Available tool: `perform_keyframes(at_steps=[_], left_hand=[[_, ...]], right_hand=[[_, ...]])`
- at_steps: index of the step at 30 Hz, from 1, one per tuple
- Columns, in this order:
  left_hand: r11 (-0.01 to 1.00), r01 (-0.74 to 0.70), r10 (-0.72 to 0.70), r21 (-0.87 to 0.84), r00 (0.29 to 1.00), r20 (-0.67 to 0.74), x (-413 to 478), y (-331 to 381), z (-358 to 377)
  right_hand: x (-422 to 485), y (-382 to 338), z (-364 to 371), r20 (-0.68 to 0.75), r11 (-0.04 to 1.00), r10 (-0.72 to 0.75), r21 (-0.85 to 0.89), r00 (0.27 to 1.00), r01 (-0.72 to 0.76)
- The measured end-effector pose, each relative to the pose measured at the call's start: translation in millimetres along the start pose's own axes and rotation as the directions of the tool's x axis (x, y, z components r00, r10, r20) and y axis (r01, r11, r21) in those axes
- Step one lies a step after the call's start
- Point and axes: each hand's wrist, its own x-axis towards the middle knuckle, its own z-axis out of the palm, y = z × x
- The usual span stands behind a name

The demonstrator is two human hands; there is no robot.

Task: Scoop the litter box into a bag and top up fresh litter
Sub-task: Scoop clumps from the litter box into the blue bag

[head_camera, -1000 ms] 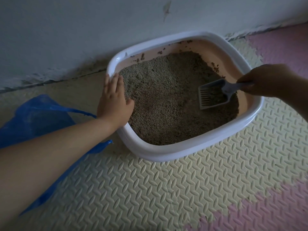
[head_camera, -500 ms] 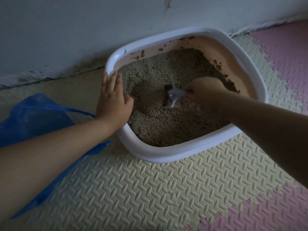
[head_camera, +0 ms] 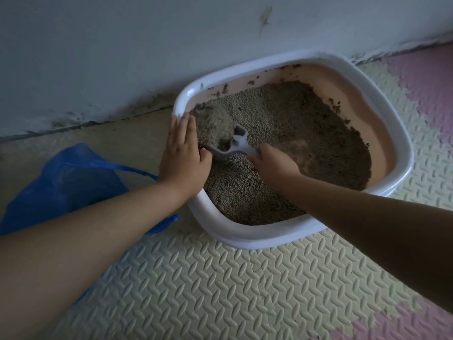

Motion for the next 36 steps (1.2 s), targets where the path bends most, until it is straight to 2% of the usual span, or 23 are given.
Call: perform_keyframes(at_steps=[2, 4, 6, 10, 18, 28, 36], left_hand=[[1.000, 0.008, -0.008, -0.011, 1.000, 0.006, 0, 1, 0], [1.000, 0.013, -0.012, -0.014, 1.000, 0.017, 0, 1, -1], [1.000, 0.014, -0.013, -0.011, 1.000, 0.024, 0, 1, -1], [1.000, 0.009, -0.009, -0.007, 0.999, 0.032, 0, 1, -2], [1.000, 0.012, -0.012, 0.001, 0.999, 0.051, -1, 1, -2], [1.000, -0.001, 0.001, 0.019, 0.999, 0.035, 0, 1, -2], [1.000, -0.005, 0.005, 0.015, 0.999, 0.034, 0, 0, -1]], right_hand=[[-9, 9, -12, -0.086, 1.000, -0.005, 0.015, 0.996, 0.006], [-17, 22, -24, -0.170, 0.998, -0.043, -0.053, 0.984, 0.034], [-26, 33, -31, -0.199, 0.993, -0.078, -0.107, 0.977, 0.058], [-45, 47, -36, -0.250, 0.993, -0.092, -0.090, 0.964, 0.071], [-60, 51, -46, -0.230, 0.990, -0.099, -0.124, 0.968, 0.071], [-61, 45, -40, -0.292, 0.994, -0.089, 0.033, 0.952, 0.103], [-61, 45, -39, -0.296, 0.990, -0.115, 0.047, 0.948, 0.135]])
